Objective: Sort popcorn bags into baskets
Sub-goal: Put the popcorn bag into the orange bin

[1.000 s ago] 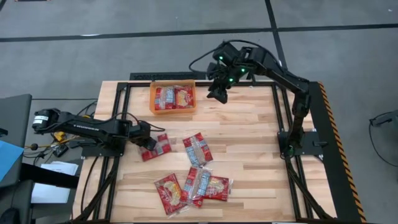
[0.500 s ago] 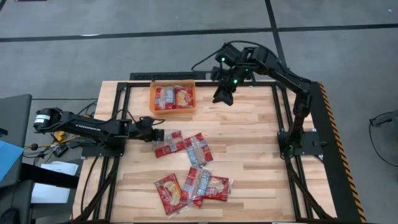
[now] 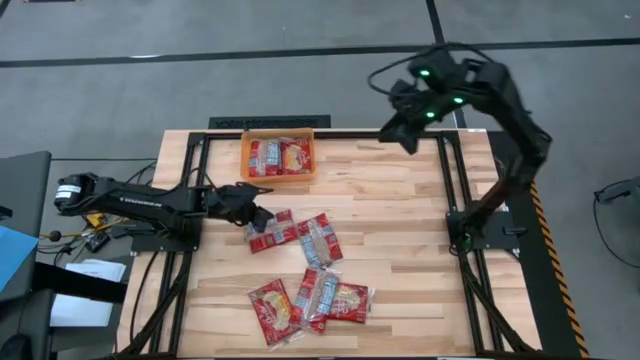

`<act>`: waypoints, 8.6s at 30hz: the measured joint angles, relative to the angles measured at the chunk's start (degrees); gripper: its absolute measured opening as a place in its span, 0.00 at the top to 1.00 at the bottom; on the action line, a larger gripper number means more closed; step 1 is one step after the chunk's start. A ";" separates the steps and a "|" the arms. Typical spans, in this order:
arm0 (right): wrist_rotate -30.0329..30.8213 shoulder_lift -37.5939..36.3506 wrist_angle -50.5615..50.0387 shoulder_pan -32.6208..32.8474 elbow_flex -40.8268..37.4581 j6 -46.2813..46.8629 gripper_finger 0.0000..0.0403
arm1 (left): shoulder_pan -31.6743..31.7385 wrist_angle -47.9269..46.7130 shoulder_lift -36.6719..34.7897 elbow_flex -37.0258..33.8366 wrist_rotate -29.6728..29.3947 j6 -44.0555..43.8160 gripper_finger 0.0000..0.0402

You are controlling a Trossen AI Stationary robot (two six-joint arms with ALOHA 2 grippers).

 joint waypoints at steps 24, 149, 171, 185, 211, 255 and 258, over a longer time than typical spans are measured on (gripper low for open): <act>31.70 -13.39 -3.99 21.65 0.00 21.50 0.54 | 7.28 -11.36 32.80 12.50 16.03 23.69 0.22; 27.15 -15.23 102.49 22.90 -88.13 50.41 0.43 | 22.07 7.20 16.84 16.04 -14.30 0.39 1.00; 18.17 -6.67 116.70 10.95 -85.11 46.35 0.43 | 18.12 17.83 14.21 16.13 -12.33 -4.15 1.00; 9.69 5.33 116.31 6.55 -72.83 43.50 0.43 | 18.21 17.88 14.21 16.13 -13.79 -4.19 1.00; 3.70 4.37 110.36 1.78 -72.76 38.91 0.43 | 18.08 20.57 14.21 16.13 -13.66 -4.70 1.00; 0.61 26.73 103.28 -4.46 -51.27 42.66 0.89 | 25.80 -2.83 -3.04 16.13 -17.37 11.93 0.32; 0.89 27.96 98.32 -4.30 -48.44 39.37 0.89 | 25.80 -4.07 -2.94 16.13 -17.24 11.91 0.33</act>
